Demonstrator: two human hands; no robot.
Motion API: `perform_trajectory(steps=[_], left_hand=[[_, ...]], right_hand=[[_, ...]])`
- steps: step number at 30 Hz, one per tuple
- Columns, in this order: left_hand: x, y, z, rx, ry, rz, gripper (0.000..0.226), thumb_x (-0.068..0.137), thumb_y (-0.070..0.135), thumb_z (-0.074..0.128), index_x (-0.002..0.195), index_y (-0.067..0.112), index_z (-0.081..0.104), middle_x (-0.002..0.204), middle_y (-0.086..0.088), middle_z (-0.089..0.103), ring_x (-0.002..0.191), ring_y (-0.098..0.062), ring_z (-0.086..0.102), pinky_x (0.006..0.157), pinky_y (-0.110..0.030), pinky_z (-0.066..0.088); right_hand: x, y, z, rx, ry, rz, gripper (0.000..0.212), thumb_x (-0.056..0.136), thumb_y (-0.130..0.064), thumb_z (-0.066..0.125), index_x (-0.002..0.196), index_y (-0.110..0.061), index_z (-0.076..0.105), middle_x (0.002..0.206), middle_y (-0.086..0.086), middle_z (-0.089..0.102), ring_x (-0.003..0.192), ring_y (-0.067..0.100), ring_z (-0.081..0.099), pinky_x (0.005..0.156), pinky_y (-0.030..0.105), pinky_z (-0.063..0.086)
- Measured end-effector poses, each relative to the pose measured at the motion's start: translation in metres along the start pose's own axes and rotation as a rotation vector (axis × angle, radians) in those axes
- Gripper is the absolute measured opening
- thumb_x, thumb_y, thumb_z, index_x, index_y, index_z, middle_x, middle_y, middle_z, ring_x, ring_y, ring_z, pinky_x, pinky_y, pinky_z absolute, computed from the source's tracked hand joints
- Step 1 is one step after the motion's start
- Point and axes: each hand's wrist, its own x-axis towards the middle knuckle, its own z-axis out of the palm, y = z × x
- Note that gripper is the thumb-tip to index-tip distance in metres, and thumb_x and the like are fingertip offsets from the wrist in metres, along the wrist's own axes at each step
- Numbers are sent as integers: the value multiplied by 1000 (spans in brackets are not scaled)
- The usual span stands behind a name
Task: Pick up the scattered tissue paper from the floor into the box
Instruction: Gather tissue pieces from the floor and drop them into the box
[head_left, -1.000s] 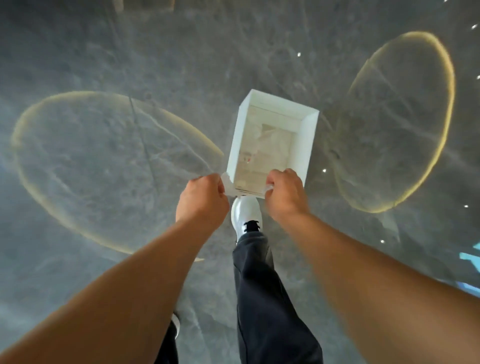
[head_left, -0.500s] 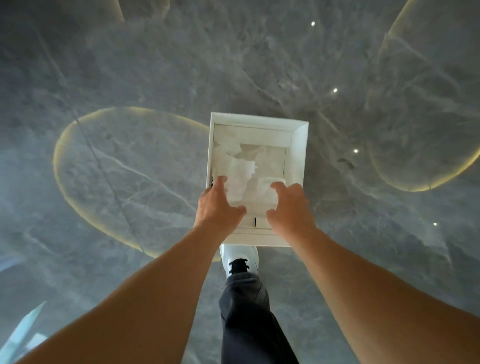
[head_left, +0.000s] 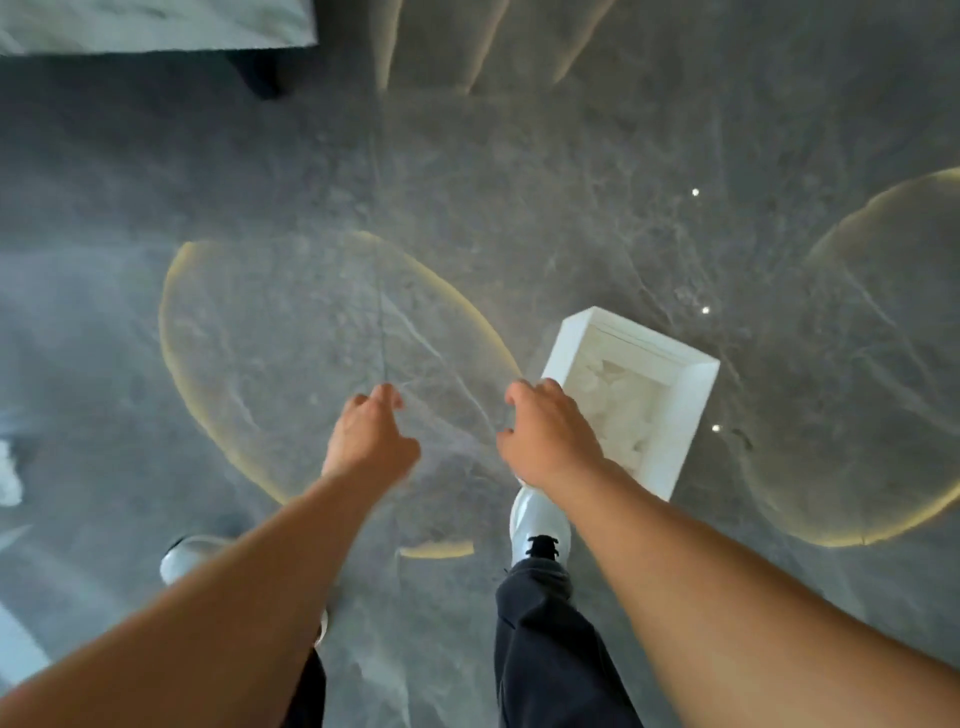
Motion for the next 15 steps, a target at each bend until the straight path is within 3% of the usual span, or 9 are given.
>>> perform_trajectory(steps=[6,15], left_hand=[[-5,-142,-106,-96,79,-42,52,69,10,63,119,20,53,118,-12,53,114,-32,52,92,-36,46],[-40,-410,-239,-339,227,-409,50,72,13,64,119,17,51,114,-12,51,108,-33,55,82,-33,43]], right_hand=[[-8,-166,59,-163,-43,-110,35,84,-21,59,118,-15,53,123,13,48,114,38,51,92,40,46],[-42,-442,174,-337,-232,-354,37,84,-22,58,120,-18,53,122,12,49,115,34,52,94,37,47]])
